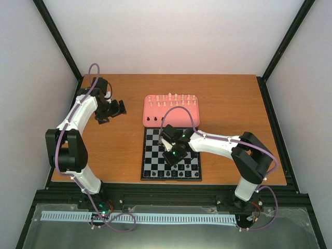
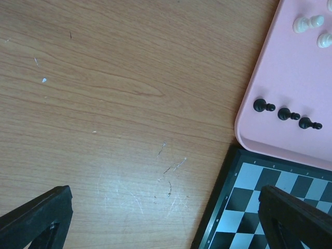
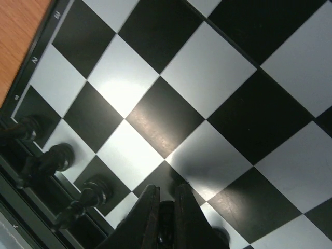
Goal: Set up the chess pieces on the board
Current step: Place the chess piece on the chessboard.
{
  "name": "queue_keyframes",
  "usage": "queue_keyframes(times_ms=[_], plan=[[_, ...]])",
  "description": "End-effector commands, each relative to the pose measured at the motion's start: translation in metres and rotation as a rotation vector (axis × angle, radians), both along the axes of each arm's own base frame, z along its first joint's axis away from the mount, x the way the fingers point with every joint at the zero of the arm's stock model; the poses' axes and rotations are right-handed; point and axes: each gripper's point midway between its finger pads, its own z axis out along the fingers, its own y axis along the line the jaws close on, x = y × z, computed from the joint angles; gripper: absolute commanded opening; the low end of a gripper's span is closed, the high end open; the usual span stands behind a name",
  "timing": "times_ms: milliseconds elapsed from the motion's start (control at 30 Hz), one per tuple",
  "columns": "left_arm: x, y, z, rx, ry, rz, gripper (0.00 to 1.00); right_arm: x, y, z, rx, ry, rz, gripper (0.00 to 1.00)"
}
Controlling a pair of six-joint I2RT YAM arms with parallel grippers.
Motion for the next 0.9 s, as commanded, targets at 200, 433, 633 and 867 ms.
queue_keyframes(times_ms=[200,433,633,867], plan=[[-0.004,-0.002,0.01,0.0,-0.042,-0.016,1.0,-0.003,0.015,0.013,0.074,-0.026,0.02,0.03],[-0.006,-0.001,0.008,0.006,-0.037,-0.015,1.0,-0.007,0.016,0.006,0.058,-0.011,0.041,0.03],[-0.006,-0.001,0.007,0.005,-0.037,-0.013,1.0,-0.006,0.01,0.001,0.029,-0.017,0.034,0.03],[-0.004,-0.002,0.006,0.004,-0.035,-0.012,1.0,-0.005,0.007,-0.005,-0.001,-0.013,0.029,0.06]])
